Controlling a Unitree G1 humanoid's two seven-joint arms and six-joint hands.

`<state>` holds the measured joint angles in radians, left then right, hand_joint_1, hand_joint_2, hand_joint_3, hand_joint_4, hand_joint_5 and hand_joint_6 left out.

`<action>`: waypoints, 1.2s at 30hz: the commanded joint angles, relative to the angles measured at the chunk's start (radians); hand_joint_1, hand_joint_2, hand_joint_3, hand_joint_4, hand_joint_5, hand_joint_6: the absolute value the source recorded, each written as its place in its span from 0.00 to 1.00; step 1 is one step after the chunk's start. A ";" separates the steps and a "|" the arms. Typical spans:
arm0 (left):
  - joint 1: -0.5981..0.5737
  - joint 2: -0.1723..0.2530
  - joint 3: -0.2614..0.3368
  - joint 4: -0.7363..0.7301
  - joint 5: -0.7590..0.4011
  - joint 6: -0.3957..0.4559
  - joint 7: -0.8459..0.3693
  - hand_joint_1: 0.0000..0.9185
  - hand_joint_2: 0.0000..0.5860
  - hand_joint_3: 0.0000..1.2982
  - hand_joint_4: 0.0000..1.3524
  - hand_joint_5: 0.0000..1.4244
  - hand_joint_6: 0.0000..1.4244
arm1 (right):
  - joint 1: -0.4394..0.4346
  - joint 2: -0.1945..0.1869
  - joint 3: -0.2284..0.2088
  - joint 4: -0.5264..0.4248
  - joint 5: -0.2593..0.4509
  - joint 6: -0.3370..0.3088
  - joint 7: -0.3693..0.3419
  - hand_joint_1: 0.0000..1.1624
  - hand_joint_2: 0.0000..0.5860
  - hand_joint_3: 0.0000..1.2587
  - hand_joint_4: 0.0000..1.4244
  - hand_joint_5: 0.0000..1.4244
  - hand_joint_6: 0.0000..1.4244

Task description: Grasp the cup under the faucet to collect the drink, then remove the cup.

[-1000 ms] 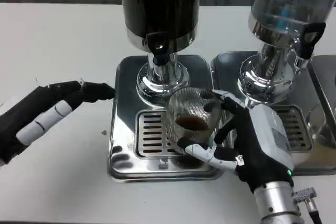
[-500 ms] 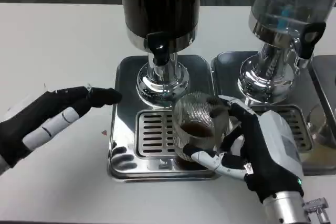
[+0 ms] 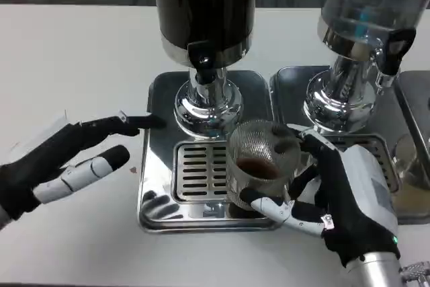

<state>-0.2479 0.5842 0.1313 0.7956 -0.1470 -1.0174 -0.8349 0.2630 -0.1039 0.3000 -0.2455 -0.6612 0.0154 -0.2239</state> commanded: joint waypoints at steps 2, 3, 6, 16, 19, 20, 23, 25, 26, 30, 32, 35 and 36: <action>0.034 0.037 -0.009 -0.027 0.053 -0.046 0.051 0.00 0.35 0.22 0.11 0.09 0.14 | 0.015 -0.005 -0.009 -0.051 0.021 -0.020 0.008 0.65 0.69 0.41 0.43 0.61 0.89; 0.038 0.041 -0.010 -0.030 0.061 -0.052 0.059 0.00 0.35 0.22 0.11 0.09 0.14 | 0.019 -0.007 -0.011 -0.057 0.025 -0.021 0.011 0.65 0.67 0.41 0.43 0.61 0.89; 0.048 0.050 -0.014 -0.036 0.072 -0.059 0.074 0.00 0.35 0.21 0.11 0.09 0.14 | 0.032 -0.012 -0.012 -0.074 0.028 -0.022 0.017 0.65 0.66 0.41 0.44 0.61 0.89; 0.084 0.064 -0.038 -0.067 0.068 -0.070 0.094 0.00 0.34 0.20 0.10 0.08 0.14 | 0.093 -0.027 -0.015 -0.141 0.043 -0.036 0.032 0.65 0.66 0.42 0.44 0.61 0.89; 0.103 0.066 -0.045 -0.087 0.067 -0.075 0.095 0.00 0.34 0.20 0.10 0.08 0.14 | 0.107 -0.027 -0.013 -0.158 0.047 -0.040 0.038 0.65 0.66 0.42 0.44 0.61 0.89; 0.108 0.066 -0.047 -0.094 0.067 -0.076 0.096 0.00 0.34 0.20 0.10 0.08 0.14 | 0.111 -0.027 -0.013 -0.166 0.047 -0.039 0.040 0.65 0.66 0.42 0.44 0.61 0.89; 0.129 0.067 -0.053 -0.120 0.066 -0.081 0.096 0.00 0.33 0.20 0.10 0.08 0.14 | 0.126 -0.029 -0.015 -0.185 0.051 -0.038 0.045 0.65 0.66 0.42 0.44 0.61 0.89; 0.148 0.069 -0.055 -0.140 0.070 -0.090 0.102 0.00 0.33 0.20 0.10 0.08 0.14 | 0.141 -0.032 -0.017 -0.200 0.057 -0.040 0.052 0.65 0.66 0.42 0.44 0.61 0.89; 0.159 0.071 -0.055 -0.152 0.077 -0.098 0.107 0.00 0.33 0.20 0.10 0.08 0.13 | 0.151 -0.033 -0.017 -0.209 0.056 -0.043 0.051 0.64 0.64 0.42 0.44 0.62 0.89; 0.189 0.079 -0.055 -0.183 0.096 -0.122 0.130 0.00 0.32 0.20 0.08 0.08 0.13 | 0.177 -0.043 -0.020 -0.234 0.062 -0.045 0.060 0.64 0.63 0.42 0.44 0.62 0.89; 0.200 0.085 -0.055 -0.194 0.109 -0.132 0.144 0.00 0.32 0.20 0.08 0.08 0.13 | 0.186 -0.050 -0.021 -0.248 0.065 -0.046 0.063 0.64 0.62 0.43 0.44 0.62 0.89; 0.209 0.094 -0.055 -0.207 0.130 -0.143 0.170 0.00 0.31 0.19 0.07 0.07 0.13 | 0.203 -0.061 -0.023 -0.266 0.073 -0.053 0.067 0.64 0.62 0.43 0.44 0.62 0.89; 0.212 0.096 -0.055 -0.210 0.136 -0.146 0.177 0.00 0.31 0.18 0.07 0.06 0.13 | 0.210 -0.066 -0.024 -0.273 0.072 -0.052 0.070 0.64 0.62 0.43 0.44 0.62 0.89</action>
<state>-0.0472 0.6598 0.0795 0.6050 -0.0287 -1.1457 -0.6852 0.4665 -0.1673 0.2838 -0.4750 -0.6012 0.0100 -0.1567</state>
